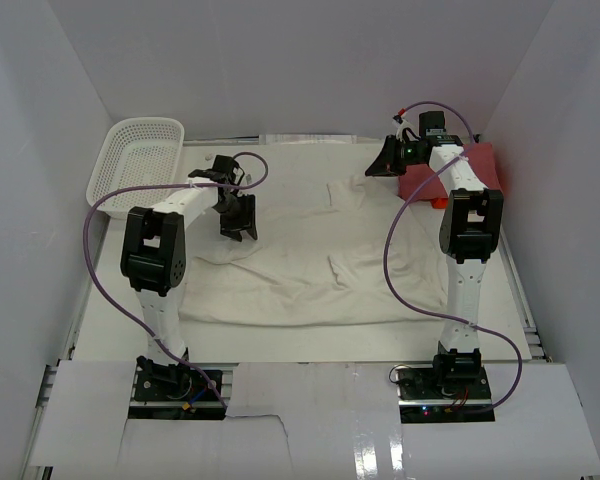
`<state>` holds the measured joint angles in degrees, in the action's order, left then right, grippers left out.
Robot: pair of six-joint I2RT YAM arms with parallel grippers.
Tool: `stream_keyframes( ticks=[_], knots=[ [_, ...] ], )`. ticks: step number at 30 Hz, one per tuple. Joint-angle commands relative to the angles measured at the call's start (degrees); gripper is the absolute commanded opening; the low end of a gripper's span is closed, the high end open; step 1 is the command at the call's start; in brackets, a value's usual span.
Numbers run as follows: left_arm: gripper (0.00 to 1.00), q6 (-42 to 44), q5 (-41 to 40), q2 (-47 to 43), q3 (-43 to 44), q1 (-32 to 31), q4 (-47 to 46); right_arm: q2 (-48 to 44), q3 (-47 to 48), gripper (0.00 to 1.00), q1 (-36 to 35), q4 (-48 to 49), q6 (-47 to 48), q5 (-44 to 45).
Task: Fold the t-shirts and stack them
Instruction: Grap the side of the flattened tshirt furthest away from the robot with both arms
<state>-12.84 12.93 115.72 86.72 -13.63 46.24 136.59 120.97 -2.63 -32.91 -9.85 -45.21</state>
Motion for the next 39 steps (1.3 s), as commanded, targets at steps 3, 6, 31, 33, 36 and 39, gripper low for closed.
stream_keyframes(
  ticks=[3, 6, 31, 33, 36, 39],
  knots=[
    [0.55, 0.89, 3.25, -1.02, -0.49, -0.08, -0.71, -2.30, 1.02, 0.08, 0.35, -0.05, 0.97, -1.37],
    [0.47, 0.80, 2.81, -0.85, -0.85, -0.08, -0.71, -2.47, 1.02, 0.08, 0.26, -0.05, 0.97, -1.37],
    [0.25, 0.10, 0.96, 1.53, -0.15, -0.08, 1.05, -2.65, 0.94, 0.08, 0.35, -0.14, 1.15, -1.46],
    [0.17, -0.17, 0.69, 1.26, 0.20, 0.00, 1.05, -2.65, 1.02, 0.08, 0.26, -0.14, 1.15, -1.46],
    [0.02, -0.60, 1.05, 0.82, 0.82, 0.09, 0.96, -2.65, 1.02, 0.08, 0.26, -0.23, 1.15, -1.55],
    [0.00, -0.96, 0.70, -0.23, 2.22, 0.27, 0.70, -2.56, 1.11, 0.08, 0.35, -0.14, 1.15, -1.55]
  ],
)
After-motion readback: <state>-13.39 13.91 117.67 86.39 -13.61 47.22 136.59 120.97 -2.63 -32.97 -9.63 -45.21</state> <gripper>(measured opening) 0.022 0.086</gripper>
